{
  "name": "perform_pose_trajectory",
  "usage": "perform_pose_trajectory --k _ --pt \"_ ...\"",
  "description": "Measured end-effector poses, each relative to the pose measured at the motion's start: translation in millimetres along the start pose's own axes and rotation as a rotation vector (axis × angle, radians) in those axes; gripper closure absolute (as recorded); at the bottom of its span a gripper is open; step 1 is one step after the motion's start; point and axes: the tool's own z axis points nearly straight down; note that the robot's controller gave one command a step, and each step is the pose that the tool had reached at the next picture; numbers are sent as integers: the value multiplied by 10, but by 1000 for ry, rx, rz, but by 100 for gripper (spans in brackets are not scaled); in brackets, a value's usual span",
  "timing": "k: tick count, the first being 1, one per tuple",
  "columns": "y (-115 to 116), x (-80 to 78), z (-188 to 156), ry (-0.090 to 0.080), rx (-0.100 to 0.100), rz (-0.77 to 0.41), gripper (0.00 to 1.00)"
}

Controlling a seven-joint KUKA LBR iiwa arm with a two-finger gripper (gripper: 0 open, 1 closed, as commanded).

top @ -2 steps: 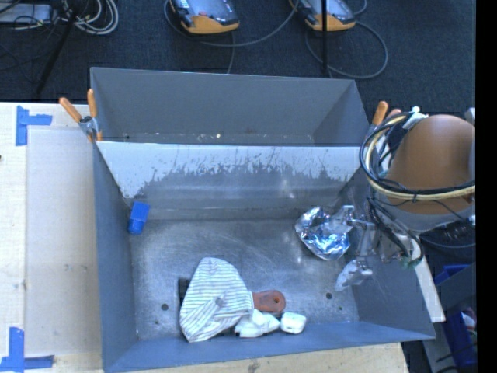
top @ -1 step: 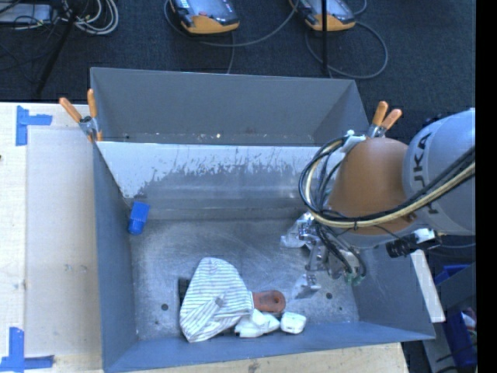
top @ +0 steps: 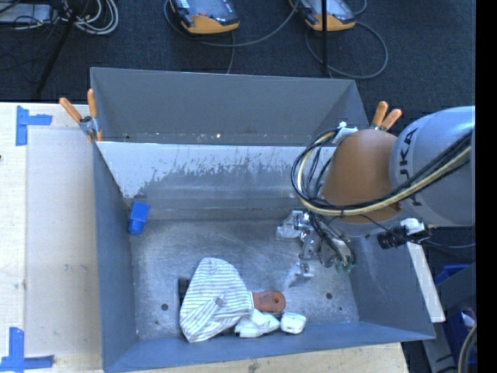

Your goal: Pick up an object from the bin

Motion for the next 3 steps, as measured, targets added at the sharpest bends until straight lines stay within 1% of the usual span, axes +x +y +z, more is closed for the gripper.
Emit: perform_pose_trajectory --k 1,2,3 --pt "-239 300 225 2 2 -222 0" --pt "261 604 101 6 3 -331 0" --pt "419 517 310 14 -1 -301 100"
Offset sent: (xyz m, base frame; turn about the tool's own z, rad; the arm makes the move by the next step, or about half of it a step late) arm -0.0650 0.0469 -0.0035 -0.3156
